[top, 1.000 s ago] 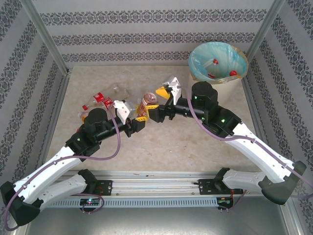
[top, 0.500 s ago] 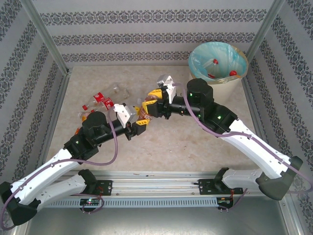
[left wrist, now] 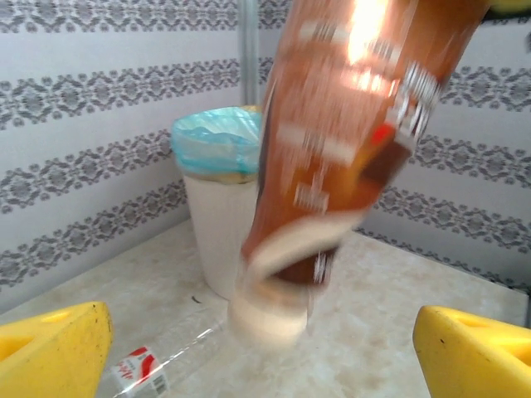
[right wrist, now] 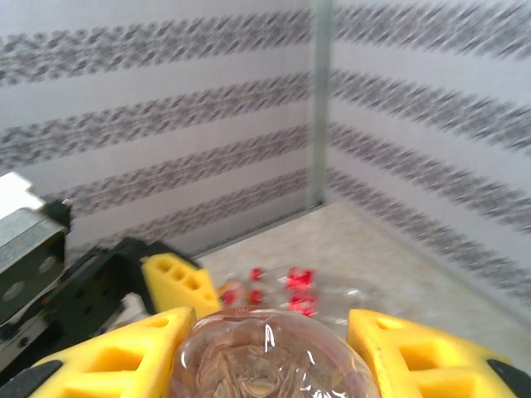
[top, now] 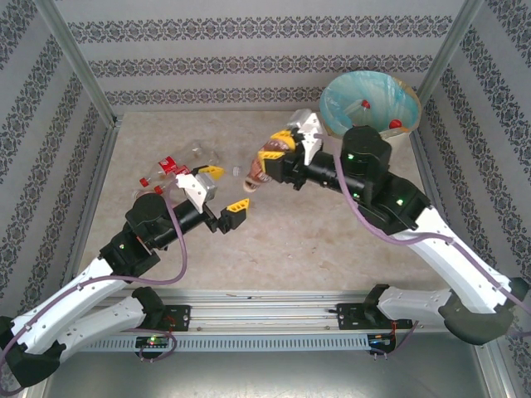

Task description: Put the plastic bottles in the bin

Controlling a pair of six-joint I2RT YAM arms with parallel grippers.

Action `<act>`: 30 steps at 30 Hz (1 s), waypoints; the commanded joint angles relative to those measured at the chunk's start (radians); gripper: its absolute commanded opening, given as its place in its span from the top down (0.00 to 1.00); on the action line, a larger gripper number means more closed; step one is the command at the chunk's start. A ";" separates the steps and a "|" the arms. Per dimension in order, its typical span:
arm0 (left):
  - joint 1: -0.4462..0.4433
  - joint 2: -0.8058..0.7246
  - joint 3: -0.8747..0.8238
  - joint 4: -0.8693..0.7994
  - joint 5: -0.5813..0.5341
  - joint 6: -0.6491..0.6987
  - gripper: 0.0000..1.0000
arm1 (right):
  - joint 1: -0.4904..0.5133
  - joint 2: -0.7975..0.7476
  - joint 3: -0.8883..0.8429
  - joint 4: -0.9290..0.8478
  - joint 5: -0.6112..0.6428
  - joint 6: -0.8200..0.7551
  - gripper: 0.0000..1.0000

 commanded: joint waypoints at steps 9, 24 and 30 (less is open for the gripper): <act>-0.006 0.013 0.020 -0.052 -0.122 -0.057 0.06 | -0.321 0.113 0.220 -0.011 0.413 -0.281 0.64; -0.008 0.043 0.022 -0.119 -0.173 -0.123 0.07 | -0.748 0.599 0.394 -0.082 0.164 -0.167 0.55; -0.008 0.060 0.013 -0.119 -0.179 -0.137 0.08 | -0.758 0.682 0.346 -0.069 0.103 -0.165 0.46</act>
